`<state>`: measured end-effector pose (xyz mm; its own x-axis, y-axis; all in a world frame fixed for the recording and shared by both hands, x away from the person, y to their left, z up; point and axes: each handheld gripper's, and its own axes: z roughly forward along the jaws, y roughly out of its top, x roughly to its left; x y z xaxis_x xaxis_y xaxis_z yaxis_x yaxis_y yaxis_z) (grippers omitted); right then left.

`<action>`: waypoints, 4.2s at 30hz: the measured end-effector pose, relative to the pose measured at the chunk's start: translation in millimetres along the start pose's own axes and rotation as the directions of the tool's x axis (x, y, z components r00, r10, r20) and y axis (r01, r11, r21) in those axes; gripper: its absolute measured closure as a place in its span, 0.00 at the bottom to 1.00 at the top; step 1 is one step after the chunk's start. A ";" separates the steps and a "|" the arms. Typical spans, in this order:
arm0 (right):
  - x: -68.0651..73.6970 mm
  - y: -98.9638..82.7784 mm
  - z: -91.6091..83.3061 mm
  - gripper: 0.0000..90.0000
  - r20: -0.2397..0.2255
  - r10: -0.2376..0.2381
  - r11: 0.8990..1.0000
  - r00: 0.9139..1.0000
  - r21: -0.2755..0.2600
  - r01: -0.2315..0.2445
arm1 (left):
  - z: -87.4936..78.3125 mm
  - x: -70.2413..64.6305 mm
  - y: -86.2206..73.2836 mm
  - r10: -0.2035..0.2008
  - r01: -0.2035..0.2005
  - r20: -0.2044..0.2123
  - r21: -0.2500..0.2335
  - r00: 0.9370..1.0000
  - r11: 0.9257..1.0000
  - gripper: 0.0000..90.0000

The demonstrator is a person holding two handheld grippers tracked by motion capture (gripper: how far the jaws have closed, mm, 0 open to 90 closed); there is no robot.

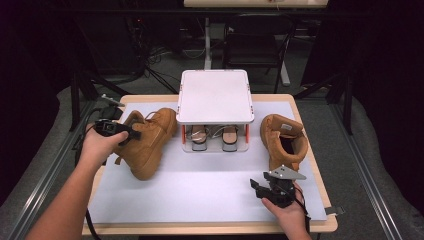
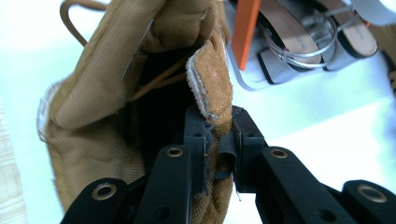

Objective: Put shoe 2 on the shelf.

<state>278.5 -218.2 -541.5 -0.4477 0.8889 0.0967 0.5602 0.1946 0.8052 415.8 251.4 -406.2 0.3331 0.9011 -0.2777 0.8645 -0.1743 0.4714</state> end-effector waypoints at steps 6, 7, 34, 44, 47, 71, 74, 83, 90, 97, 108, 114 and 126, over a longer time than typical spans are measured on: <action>-0.4 0.2 -0.3 0.46 0.001 0.000 1.000 1.000 -0.001 0.000 | 12.1 -22.3 5.0 0.052 -0.051 -0.027 0.052 0.998 0.997 0.89; -0.1 0.2 -0.2 0.46 -0.002 0.005 1.000 1.000 -0.007 -0.005 | 15.9 -27.4 6.5 0.063 -0.061 -0.028 0.061 0.998 0.996 0.89; -1.5 -0.4 -0.6 0.46 -0.003 0.008 1.000 1.000 -0.002 -0.008 | 37.0 -52.2 16.0 0.142 -0.132 -0.035 0.210 0.989 0.969 0.83; -2.3 -0.6 -0.7 0.46 -0.001 0.011 1.000 1.000 0.003 -0.011 | 36.2 -54.1 24.1 0.143 -0.118 -0.066 0.282 0.988 0.952 0.68; -2.4 -0.8 -0.6 0.46 -0.001 0.010 1.000 1.000 0.004 -0.010 | 32.3 -55.1 25.8 0.141 -0.116 -0.067 0.286 0.988 0.951 0.66; -1.5 -1.1 0.5 0.46 -0.005 0.005 1.000 1.000 0.004 -0.005 | -8.8 -28.1 34.4 0.096 -0.033 -0.212 0.281 0.973 0.959 0.59; -1.5 -1.1 0.6 0.46 -0.006 0.004 1.000 1.000 0.005 -0.004 | -7.1 -23.5 34.6 0.097 -0.029 -0.226 0.285 0.969 0.958 0.59; -1.7 -1.3 0.7 0.46 -0.006 0.002 1.000 1.000 0.005 -0.001 | 4.8 -12.3 35.2 0.087 -0.007 -0.243 0.313 0.966 0.950 0.64; -1.7 -1.4 0.7 0.46 -0.003 0.002 1.000 1.000 0.010 -0.002 | 17.1 -8.3 37.4 0.089 -0.001 -0.251 0.331 0.964 0.944 0.73; -2.7 -1.5 0.6 0.46 -0.005 0.001 1.000 1.000 0.008 -0.001 | 30.1 -4.9 36.8 0.089 0.008 -0.254 0.360 0.963 0.933 0.75; -2.3 -2.0 1.5 0.46 -0.005 0.004 1.000 1.000 0.000 -0.004 | 42.2 1.0 33.7 0.096 -0.003 -0.230 0.374 0.968 0.927 0.79; -2.6 -1.7 1.2 0.46 -0.008 -0.001 1.000 1.000 0.011 0.001 | 50.1 3.6 30.9 0.095 0.001 -0.225 0.390 0.970 0.921 0.80; -2.4 -2.2 1.5 0.46 -0.010 0.004 1.000 1.000 0.010 -0.004 | 50.9 0.2 28.7 0.079 0.008 -0.203 0.397 0.976 0.918 0.87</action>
<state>279.5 -220.2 -544.5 -0.4526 0.8854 0.1058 0.5690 0.1954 0.7988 459.9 226.3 -435.3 0.3169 0.9463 -0.0641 0.9456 -0.3101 0.0982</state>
